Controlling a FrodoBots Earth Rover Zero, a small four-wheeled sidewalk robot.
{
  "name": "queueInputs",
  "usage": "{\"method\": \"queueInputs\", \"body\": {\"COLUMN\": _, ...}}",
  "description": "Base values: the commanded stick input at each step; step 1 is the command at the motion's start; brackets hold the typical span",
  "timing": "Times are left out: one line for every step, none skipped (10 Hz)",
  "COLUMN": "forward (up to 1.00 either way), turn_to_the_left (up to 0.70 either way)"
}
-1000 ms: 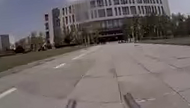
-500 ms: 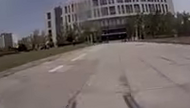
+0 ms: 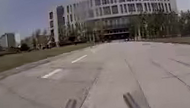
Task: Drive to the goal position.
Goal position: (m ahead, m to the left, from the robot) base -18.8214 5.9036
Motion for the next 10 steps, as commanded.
{"method": "queueInputs", "body": {"forward": 1.0, "turn_to_the_left": 0.0}}
{"method": "queueInputs", "body": {"forward": 1.0, "turn_to_the_left": -0.31}}
{"method": "queueInputs", "body": {"forward": 1.0, "turn_to_the_left": -0.38}}
{"method": "queueInputs", "body": {"forward": 1.0, "turn_to_the_left": -0.38}}
{"method": "queueInputs", "body": {"forward": 1.0, "turn_to_the_left": -0.38}}
{"method": "queueInputs", "body": {"forward": 0.69, "turn_to_the_left": -0.57}}
{"method": "queueInputs", "body": {"forward": 0.0, "turn_to_the_left": -1.0}}
{"method": "queueInputs", "body": {"forward": 0.0, "turn_to_the_left": -1.0}}
{"method": "queueInputs", "body": {"forward": 0.0, "turn_to_the_left": -1.0}}
{"method": "queueInputs", "body": {"forward": 0.0, "turn_to_the_left": -1.0}}
